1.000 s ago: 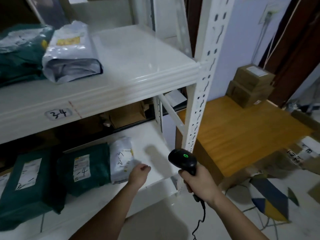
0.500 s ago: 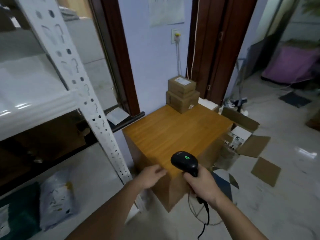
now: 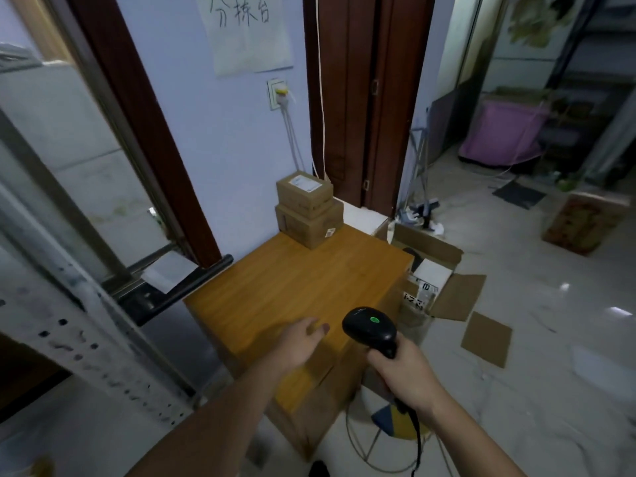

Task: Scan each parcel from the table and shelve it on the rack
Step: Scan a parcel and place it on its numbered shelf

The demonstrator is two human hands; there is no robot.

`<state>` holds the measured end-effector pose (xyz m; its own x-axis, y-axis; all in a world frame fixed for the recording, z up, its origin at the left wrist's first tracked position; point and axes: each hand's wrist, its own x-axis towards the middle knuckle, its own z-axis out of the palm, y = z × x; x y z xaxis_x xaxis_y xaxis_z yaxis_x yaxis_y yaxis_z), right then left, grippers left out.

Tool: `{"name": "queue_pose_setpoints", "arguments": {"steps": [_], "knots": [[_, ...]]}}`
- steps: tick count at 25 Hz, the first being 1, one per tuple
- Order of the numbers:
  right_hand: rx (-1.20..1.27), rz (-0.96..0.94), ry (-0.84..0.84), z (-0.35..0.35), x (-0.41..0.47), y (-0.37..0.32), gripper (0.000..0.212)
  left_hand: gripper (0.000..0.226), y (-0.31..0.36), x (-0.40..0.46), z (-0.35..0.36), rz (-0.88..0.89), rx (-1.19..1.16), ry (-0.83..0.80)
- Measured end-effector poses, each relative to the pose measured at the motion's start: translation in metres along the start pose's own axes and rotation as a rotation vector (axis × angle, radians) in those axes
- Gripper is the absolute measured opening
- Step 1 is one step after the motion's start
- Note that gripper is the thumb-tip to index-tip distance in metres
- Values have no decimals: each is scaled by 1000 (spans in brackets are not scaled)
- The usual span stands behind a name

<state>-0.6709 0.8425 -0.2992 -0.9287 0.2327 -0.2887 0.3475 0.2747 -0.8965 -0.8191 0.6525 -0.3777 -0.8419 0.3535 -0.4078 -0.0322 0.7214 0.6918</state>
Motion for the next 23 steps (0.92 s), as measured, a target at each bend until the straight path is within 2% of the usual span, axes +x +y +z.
{"name": "queue_pose_setpoints", "arguments": {"steps": [9, 14, 19, 23], "knots": [[7, 51, 70, -20, 132, -27, 16, 67, 28, 137, -19, -34, -69, 4], [11, 87, 66, -38, 185, -32, 9, 76, 27, 188, -22, -90, -149, -13], [-2, 66, 12, -62, 226, -38, 8, 72, 40, 215, -25, -146, -172, 28], [-63, 16, -98, -79, 258, -57, 8, 65, 55, 232, -23, -176, -261, 131]]}}
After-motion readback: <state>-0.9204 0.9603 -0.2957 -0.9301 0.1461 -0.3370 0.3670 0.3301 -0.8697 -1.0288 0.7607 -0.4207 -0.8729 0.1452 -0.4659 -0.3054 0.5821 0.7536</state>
